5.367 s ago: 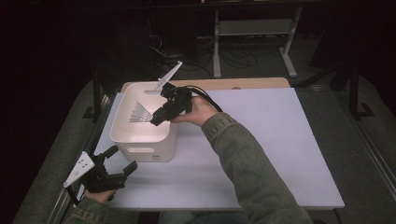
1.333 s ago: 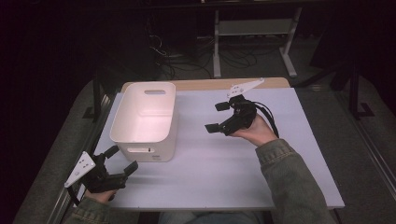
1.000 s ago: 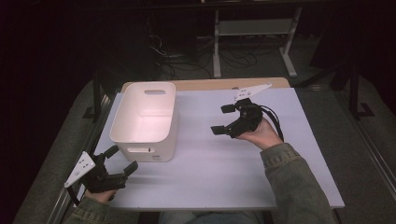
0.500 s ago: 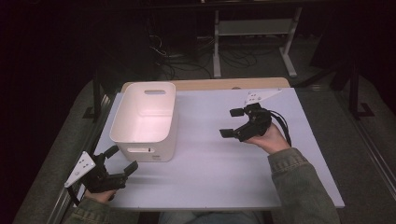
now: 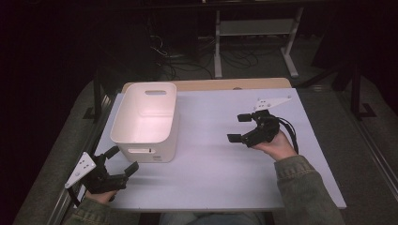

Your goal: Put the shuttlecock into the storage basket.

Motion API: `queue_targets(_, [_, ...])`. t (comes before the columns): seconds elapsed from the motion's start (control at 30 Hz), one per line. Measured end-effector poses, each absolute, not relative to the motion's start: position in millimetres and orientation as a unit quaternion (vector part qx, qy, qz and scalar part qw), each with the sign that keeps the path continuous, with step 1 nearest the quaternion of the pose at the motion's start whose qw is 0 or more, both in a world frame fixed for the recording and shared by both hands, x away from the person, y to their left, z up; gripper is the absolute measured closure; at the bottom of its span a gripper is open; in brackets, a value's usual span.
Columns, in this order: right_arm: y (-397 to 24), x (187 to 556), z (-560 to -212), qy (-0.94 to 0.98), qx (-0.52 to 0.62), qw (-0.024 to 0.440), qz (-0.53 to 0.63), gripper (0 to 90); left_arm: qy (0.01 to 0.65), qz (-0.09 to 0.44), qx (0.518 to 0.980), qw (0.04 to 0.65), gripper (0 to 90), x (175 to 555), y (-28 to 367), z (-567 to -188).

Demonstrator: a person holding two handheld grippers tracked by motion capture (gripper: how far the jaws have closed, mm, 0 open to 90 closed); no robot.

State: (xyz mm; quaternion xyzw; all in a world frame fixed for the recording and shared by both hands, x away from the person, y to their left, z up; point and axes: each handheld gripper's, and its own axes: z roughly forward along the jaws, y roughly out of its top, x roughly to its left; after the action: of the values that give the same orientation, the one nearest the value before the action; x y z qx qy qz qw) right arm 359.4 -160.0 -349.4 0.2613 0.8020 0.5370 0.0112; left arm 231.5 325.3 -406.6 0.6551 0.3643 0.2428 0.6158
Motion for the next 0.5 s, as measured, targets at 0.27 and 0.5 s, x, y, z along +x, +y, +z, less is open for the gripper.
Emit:
queue_targets(0.27, [-171.7, 353.3, -358.8, 0.798, 0.274, 0.017, 0.537, 0.0, 0.365, 0.242, 0.655, 0.616, 0.0, 231.6, 325.1, -406.6])
queue_targets(0.5, [-180.5, 346.7, -364.9, 0.790, 0.283, 0.031, 0.543, 0.0, 0.364, 0.243, 0.657, 0.615, 0.0, 231.6, 325.5, -406.5])
